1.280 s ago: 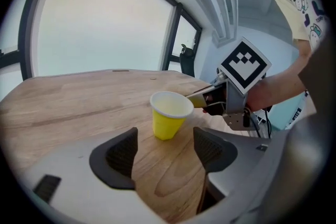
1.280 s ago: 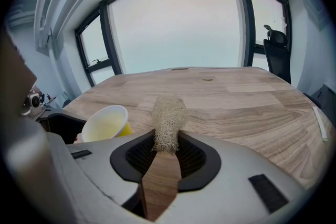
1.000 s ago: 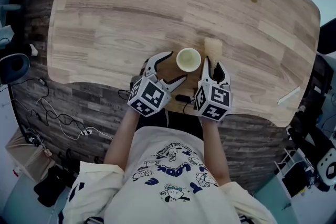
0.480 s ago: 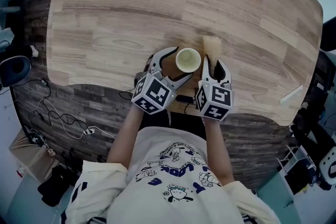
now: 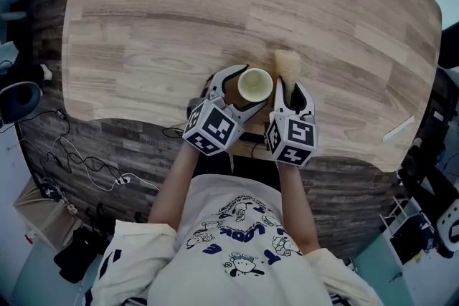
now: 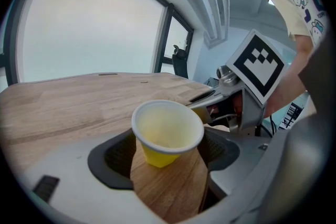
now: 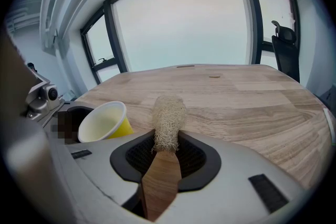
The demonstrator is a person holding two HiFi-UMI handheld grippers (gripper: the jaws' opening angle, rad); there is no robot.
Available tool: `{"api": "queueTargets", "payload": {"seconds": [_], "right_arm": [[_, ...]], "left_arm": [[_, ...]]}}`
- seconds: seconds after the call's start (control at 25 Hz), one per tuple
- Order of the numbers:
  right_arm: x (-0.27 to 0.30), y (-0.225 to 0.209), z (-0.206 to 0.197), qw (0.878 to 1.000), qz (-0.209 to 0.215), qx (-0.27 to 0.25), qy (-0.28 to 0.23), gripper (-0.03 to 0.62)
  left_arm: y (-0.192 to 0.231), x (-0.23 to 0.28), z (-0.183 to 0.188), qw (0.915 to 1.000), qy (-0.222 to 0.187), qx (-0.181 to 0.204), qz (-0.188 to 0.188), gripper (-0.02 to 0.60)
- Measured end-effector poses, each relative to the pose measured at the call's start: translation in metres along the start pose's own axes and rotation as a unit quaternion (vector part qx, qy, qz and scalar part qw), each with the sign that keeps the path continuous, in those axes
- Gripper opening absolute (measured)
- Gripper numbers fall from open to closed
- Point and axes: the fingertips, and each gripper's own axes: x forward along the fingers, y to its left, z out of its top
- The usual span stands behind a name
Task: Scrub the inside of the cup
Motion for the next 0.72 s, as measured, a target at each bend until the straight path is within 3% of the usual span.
{"api": "queueTargets", "payload": {"seconds": [0.72], "right_arm": [[-0.0066, 0.0006, 0.0085, 1.000, 0.004, 0.000, -0.015, 0.100]], "left_arm": [[0.0054, -0.0023, 0.0086, 0.9994, -0.023, -0.014, 0.022, 0.347]]}}
